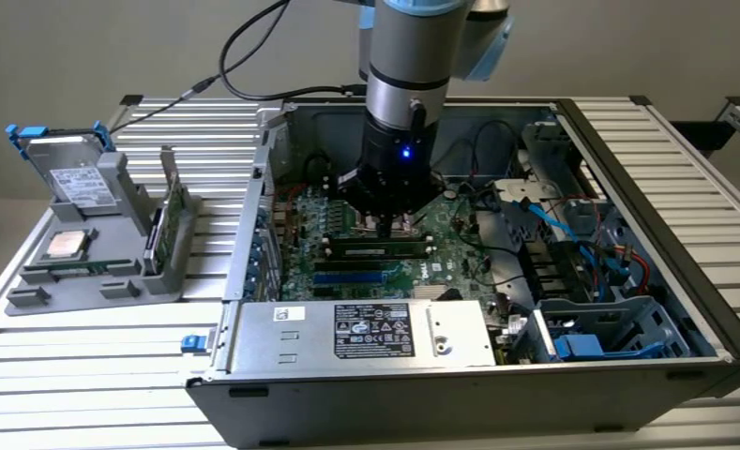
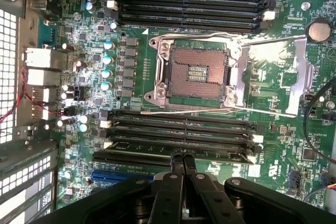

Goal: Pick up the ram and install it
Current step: 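Press down the ram until it locks into place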

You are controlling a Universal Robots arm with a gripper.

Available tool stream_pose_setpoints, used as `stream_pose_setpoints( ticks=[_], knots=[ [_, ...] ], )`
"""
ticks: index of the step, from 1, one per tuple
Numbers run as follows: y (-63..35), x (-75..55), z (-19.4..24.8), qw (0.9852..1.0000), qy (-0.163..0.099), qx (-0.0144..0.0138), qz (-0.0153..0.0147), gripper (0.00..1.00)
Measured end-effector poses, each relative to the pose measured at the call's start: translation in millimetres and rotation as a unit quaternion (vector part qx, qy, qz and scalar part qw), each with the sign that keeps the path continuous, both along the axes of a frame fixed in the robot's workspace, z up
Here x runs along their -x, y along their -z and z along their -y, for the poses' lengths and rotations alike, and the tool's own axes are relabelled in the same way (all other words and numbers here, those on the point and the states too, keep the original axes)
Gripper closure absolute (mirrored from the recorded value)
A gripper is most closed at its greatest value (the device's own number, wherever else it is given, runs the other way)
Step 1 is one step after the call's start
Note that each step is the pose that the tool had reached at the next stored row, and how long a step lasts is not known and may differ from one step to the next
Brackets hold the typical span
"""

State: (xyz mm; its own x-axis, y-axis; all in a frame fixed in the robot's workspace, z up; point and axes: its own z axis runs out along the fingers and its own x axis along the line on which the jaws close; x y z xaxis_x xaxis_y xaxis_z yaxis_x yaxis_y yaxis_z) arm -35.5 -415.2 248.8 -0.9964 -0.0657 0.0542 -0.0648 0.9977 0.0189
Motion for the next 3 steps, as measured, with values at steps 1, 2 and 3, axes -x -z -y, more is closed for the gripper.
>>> stream_pose_setpoints(
  ticks=[1,2,3],
  knots=[
    [0.0,0.0,0.0,1.0000,0.000,-0.0005,0.0000,0.90],
    [0.0,0.0,0.0,1.0000,0.000,-0.0010,0.0000,0.90],
    [0.0,0.0,0.0,1.0000,0.000,-0.0016,0.0000,0.90]
  ],
)
